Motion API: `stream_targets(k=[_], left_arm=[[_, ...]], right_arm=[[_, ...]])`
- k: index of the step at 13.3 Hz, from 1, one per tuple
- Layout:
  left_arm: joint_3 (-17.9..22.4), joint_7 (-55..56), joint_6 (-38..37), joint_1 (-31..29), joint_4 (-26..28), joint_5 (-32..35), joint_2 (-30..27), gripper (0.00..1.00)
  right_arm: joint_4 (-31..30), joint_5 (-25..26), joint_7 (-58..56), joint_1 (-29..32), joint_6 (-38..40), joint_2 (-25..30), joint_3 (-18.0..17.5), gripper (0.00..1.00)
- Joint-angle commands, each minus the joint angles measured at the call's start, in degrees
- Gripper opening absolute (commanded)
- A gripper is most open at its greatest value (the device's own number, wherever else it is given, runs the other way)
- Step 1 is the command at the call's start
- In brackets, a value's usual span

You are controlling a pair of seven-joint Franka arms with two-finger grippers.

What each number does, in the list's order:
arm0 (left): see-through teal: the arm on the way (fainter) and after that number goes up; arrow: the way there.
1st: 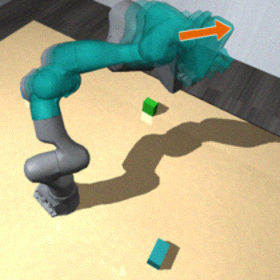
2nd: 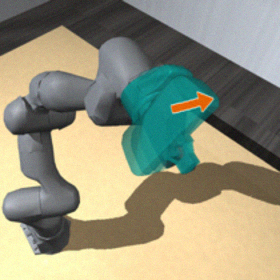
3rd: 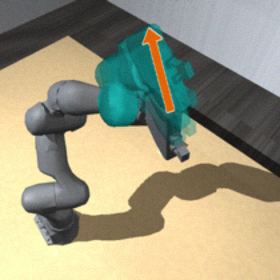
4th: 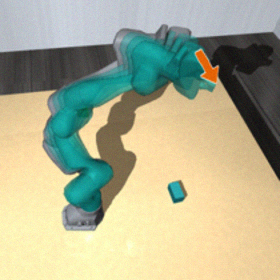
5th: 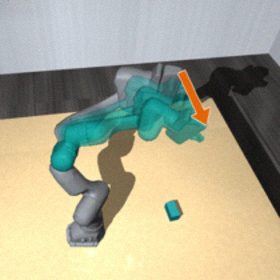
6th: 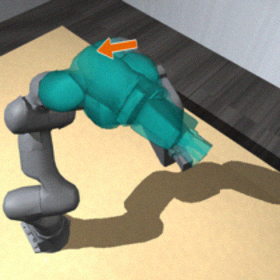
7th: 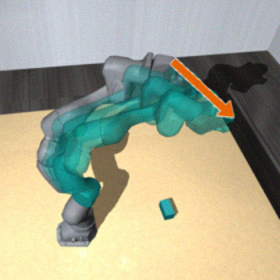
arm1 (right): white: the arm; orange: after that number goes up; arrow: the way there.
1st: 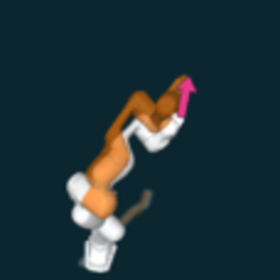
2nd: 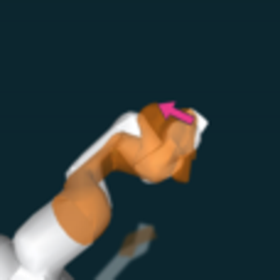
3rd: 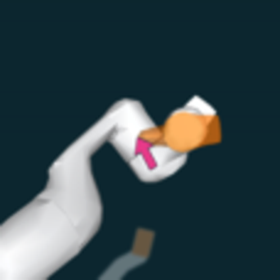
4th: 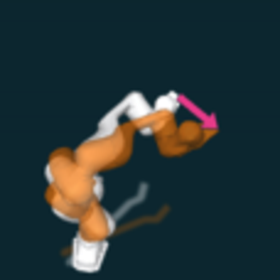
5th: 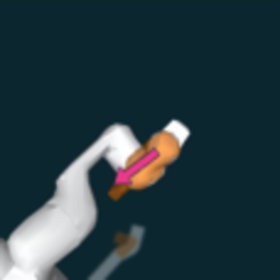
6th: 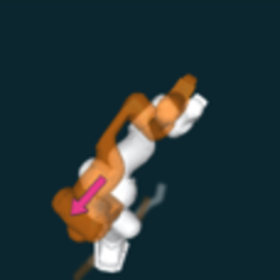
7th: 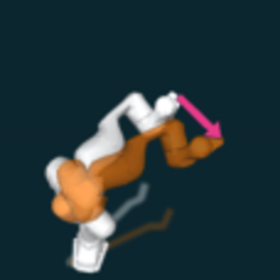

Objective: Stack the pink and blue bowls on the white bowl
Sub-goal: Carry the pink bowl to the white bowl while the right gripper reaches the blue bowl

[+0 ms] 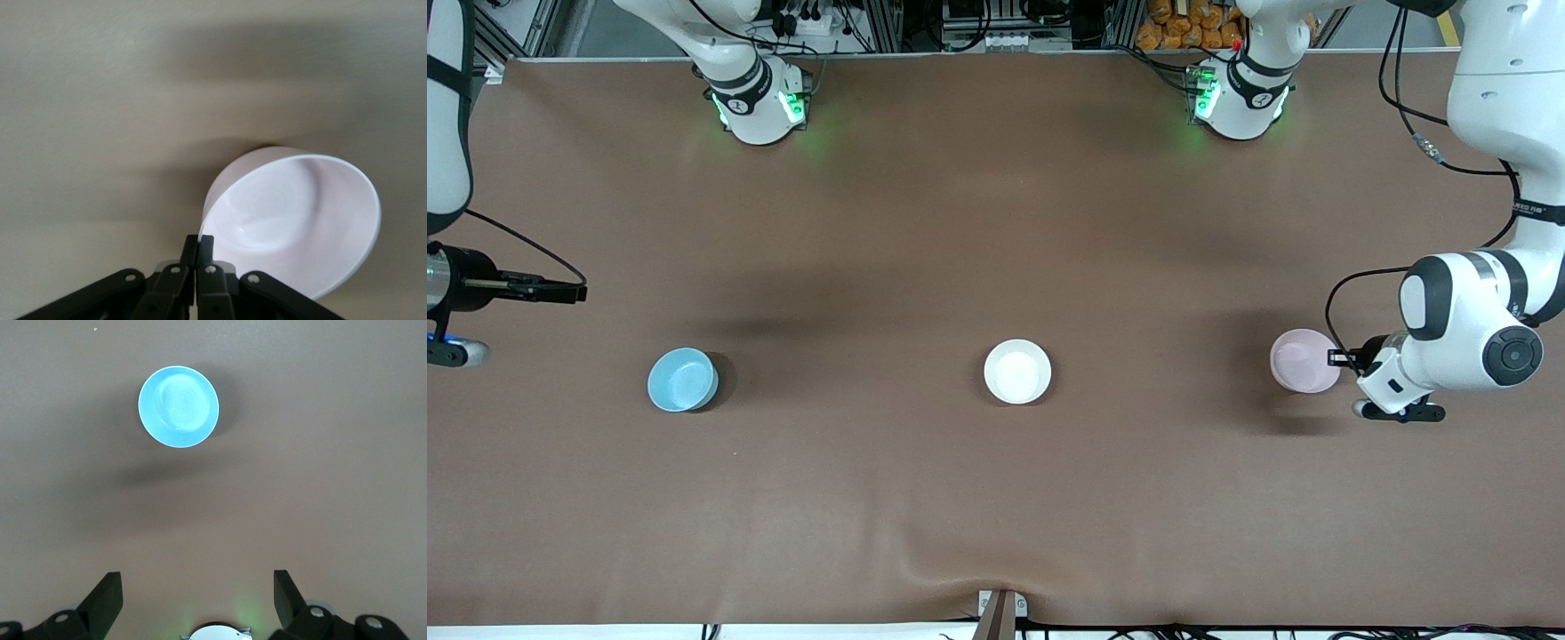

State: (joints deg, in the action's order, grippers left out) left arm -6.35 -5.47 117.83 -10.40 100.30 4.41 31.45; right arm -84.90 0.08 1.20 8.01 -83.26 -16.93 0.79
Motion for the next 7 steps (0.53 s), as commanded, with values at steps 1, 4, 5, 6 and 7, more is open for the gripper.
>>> stream_targets(k=[1, 4, 5, 6, 7], left_arm=[[-2.6, 1.76, -5.66, 0.03, -2.11, -2.91, -3.93, 0.0], [-7.34, 7.37, -10.15, 0.82, -8.17, -3.27, -4.11, 0.0], [-8.92, 10.45, -10.77, 1.69, -9.67, -3.18, -3.85, 0.0], [-10.24, 13.52, -10.78, 3.01, -11.34, -3.18, -3.33, 0.0], [-10.61, 16.95, -10.78, 5.63, -12.92, -3.18, -2.28, 0.0]], right_arm=[[2.46, -0.17, 0.12, 0.34, -0.22, -3.01, -0.62, 1.0], [2.46, 2.46, 0.12, -0.45, -5.13, -5.47, -0.62, 1.0], [2.46, 2.64, -0.58, 0.33, -8.29, -5.83, -0.71, 1.0], [2.02, 2.29, -0.85, 1.12, -10.84, -6.18, -0.71, 1.0], [2.02, 2.03, -2.5, 2.0, -11.82, -7.06, -0.71, 1.0]])
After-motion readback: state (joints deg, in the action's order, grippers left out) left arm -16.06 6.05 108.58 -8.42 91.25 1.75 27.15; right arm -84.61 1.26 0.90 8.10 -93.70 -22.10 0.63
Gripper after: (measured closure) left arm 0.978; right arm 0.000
